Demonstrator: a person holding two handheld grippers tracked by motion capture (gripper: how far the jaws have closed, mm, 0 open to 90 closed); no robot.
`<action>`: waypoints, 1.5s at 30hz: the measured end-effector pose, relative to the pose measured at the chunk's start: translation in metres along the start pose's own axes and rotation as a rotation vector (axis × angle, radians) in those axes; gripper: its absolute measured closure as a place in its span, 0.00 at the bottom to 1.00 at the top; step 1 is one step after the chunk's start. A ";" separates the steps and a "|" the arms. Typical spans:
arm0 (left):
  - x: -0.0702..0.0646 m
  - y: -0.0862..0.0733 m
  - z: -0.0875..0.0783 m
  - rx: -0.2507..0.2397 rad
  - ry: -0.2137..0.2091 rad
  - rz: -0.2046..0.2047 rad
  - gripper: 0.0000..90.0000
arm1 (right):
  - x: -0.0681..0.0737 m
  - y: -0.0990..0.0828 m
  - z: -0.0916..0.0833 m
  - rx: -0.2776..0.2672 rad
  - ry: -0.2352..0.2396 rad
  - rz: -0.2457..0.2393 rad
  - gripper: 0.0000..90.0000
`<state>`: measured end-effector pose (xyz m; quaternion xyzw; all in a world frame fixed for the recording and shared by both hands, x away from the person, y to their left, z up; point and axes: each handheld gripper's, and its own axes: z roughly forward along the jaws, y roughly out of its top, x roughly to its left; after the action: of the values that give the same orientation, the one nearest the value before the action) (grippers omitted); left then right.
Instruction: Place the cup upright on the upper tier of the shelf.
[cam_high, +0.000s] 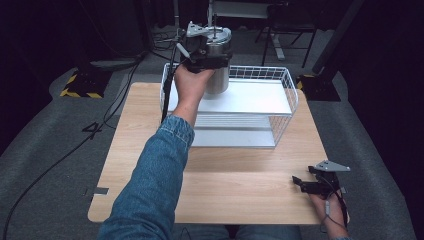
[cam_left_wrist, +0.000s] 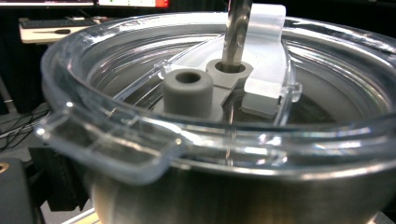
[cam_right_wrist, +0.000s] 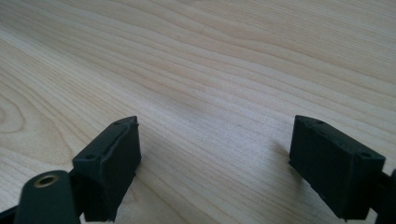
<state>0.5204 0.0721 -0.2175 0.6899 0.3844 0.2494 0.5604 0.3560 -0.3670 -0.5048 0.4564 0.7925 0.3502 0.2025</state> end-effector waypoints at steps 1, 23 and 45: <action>0.000 -0.001 0.002 0.004 0.013 0.004 0.04 | 0.000 0.000 0.000 0.000 0.000 0.000 0.19; 0.002 -0.024 0.025 0.036 0.008 -0.025 0.04 | 0.000 0.000 0.000 -0.003 0.001 -0.005 0.19; -0.009 -0.028 0.028 0.033 0.039 0.054 0.04 | 0.000 0.000 0.000 -0.003 0.000 -0.008 0.19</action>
<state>0.5301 0.0505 -0.2502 0.7041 0.3805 0.2716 0.5345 0.3560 -0.3671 -0.5049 0.4529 0.7937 0.3507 0.2045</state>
